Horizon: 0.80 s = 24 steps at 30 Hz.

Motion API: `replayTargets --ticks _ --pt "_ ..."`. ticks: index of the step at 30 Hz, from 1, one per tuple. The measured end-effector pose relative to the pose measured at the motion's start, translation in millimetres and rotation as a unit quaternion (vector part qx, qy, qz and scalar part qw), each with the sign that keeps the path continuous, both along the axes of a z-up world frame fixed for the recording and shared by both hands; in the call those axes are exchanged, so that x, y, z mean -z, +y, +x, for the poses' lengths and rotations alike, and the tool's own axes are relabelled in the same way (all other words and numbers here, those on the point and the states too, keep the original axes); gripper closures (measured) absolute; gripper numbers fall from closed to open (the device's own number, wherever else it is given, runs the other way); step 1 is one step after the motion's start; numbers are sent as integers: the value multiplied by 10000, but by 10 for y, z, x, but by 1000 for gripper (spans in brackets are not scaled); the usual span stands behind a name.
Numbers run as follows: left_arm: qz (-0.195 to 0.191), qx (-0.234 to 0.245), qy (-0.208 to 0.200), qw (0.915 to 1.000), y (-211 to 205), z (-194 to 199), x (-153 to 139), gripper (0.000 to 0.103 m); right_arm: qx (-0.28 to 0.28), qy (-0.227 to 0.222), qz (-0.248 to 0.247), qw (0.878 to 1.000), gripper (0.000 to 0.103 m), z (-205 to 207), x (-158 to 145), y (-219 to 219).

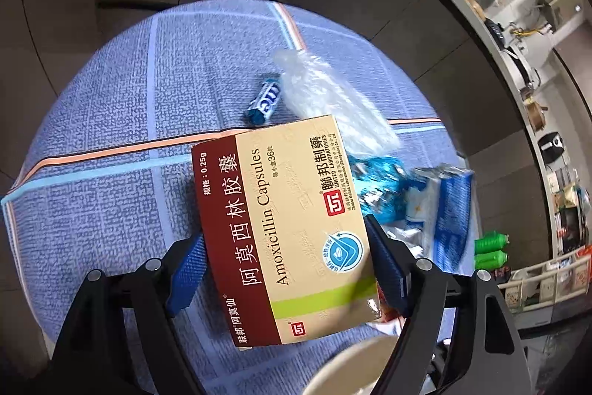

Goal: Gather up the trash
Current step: 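Grasp the Amoxicillin box with left tool while right tool grasps white paper cup, then carry box and cup over the bin and open both tools to drop them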

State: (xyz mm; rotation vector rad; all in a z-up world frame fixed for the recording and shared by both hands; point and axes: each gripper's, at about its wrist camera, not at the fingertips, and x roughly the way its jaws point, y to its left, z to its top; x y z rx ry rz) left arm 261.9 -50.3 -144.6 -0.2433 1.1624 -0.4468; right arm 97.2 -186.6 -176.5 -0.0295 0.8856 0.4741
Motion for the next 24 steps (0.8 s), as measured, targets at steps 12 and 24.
replayTargets --ticks 12,24 --pt "-114 543 -714 9959 12 -549 -646 29 694 -607 537 9943 55 -269 -401 -441" --pt "-523 2111 -974 9712 -1040 -1134 -985 29 2564 -1035 451 9600 54 -958 -684 -1666"
